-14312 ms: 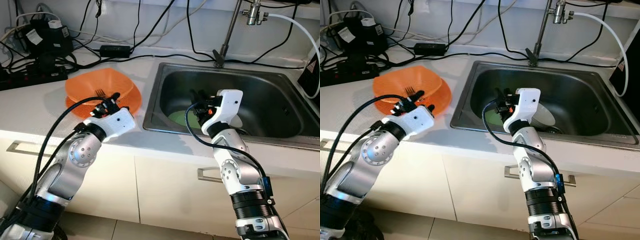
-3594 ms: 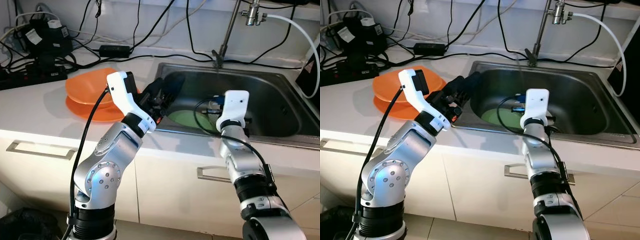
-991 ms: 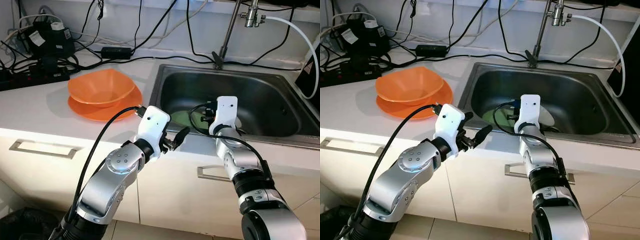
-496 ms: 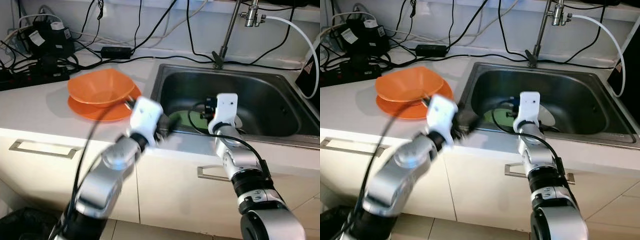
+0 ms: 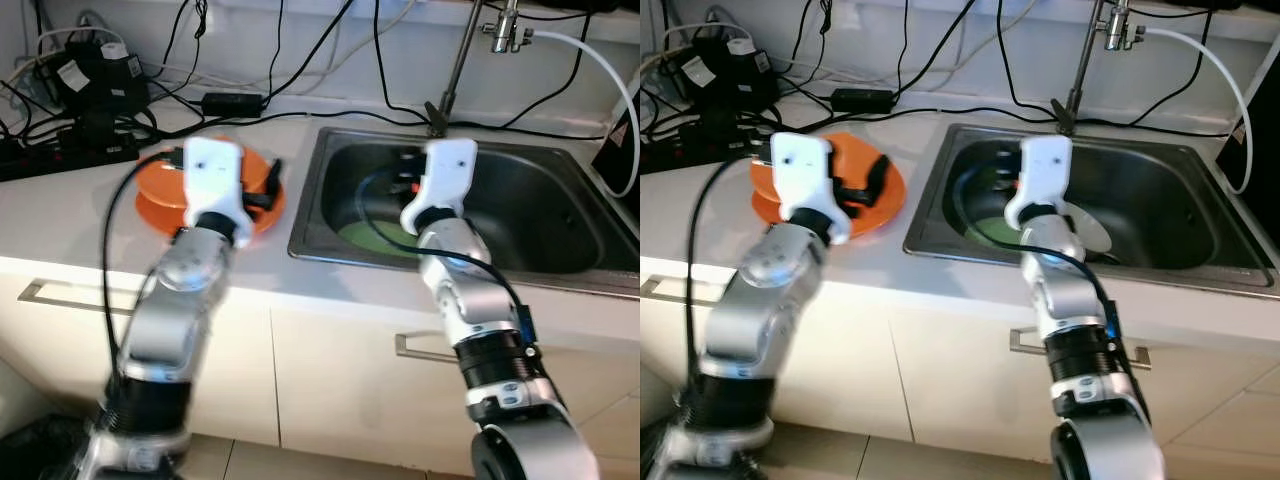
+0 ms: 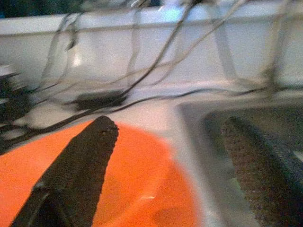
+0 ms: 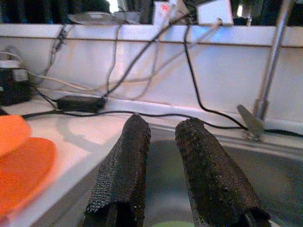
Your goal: Kitchen organization
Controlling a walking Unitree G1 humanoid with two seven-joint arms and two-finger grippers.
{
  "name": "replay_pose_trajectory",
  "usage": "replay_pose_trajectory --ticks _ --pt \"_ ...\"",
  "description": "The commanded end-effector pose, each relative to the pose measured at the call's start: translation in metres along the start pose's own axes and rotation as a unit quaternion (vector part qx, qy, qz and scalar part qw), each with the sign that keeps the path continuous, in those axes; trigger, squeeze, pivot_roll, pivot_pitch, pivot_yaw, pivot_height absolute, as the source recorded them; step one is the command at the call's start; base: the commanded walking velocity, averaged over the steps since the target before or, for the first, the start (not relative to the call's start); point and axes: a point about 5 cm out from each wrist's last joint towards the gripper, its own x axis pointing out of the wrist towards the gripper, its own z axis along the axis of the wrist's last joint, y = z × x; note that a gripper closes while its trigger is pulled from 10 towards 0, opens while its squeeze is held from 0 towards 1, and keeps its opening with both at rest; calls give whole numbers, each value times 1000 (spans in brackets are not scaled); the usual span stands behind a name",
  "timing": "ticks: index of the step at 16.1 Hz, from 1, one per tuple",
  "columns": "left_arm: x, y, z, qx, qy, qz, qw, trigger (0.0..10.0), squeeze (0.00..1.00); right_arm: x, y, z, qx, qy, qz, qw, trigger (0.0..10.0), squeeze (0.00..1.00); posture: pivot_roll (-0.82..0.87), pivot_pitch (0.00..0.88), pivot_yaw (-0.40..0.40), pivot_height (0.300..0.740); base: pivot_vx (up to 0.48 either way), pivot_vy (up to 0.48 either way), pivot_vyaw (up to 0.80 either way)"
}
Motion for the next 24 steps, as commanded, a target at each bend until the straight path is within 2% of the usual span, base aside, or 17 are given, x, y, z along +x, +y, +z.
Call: replay_pose_trajectory --ticks 1,3,4,5,6,9,11,12,13,16,20,23,24 --pt "9 27 5 9 -6 45 999 10000 1000 -4 -1 -4 3 10 2 1000 10000 0 70 0 9 740 0 0 0" --pt "15 53 5 -6 2 90 996 10000 1000 -9 5 -9 6 17 12 1000 10000 0 67 0 10 740 0 0 0" --pt "16 58 6 -6 2 98 995 10000 1000 -10 6 -9 6 18 15 1000 10000 0 66 0 11 740 0 0 0" --pt "20 70 8 -14 7 129 992 10000 1000 -10 6 -10 2 21 15 1000 10000 0 70 0 7 740 0 0 0" --pt "24 82 6 -30 27 159 986 10000 0 -10 6 -11 1 24 14 1000 10000 0 71 0 7 740 0 0 0" --pt "32 103 4 -91 48 185 977 10000 0 -11 6 -12 -3 29 13 999 10000 0 67 4 8 740 0 0 0" --pt "34 110 -9 -106 85 195 971 10000 0 -13 5 -14 -8 34 14 999 10000 0 64 5 7 740 0 0 0" --pt "34 110 -9 -106 85 195 971 10000 0 -13 5 -14 -8 34 14 999 10000 0 64 5 7 740 0 0 0" --pt "35 108 -21 -120 119 189 967 10000 0 -14 1 -13 -11 36 9 999 10000 0 60 9 5 740 0 0 0" --pt "38 100 -29 -144 141 172 964 10000 0 -14 0 -13 -12 37 7 999 10000 0 61 12 3 740 0 0 0" --pt "40 88 -34 -169 147 151 963 10000 0 -14 1 -13 -13 39 8 999 10000 0 63 16 0 740 0 0 0" --pt "40 77 -39 -218 165 132 953 10000 0 -14 -1 -12 -16 40 5 999 10000 0 58 17 4 740 0 0 0" --pt "40 74 -41 -243 171 132 946 10000 0 -14 -1 -12 -16 40 4 999 10000 0 55 18 7 740 0 0 0"
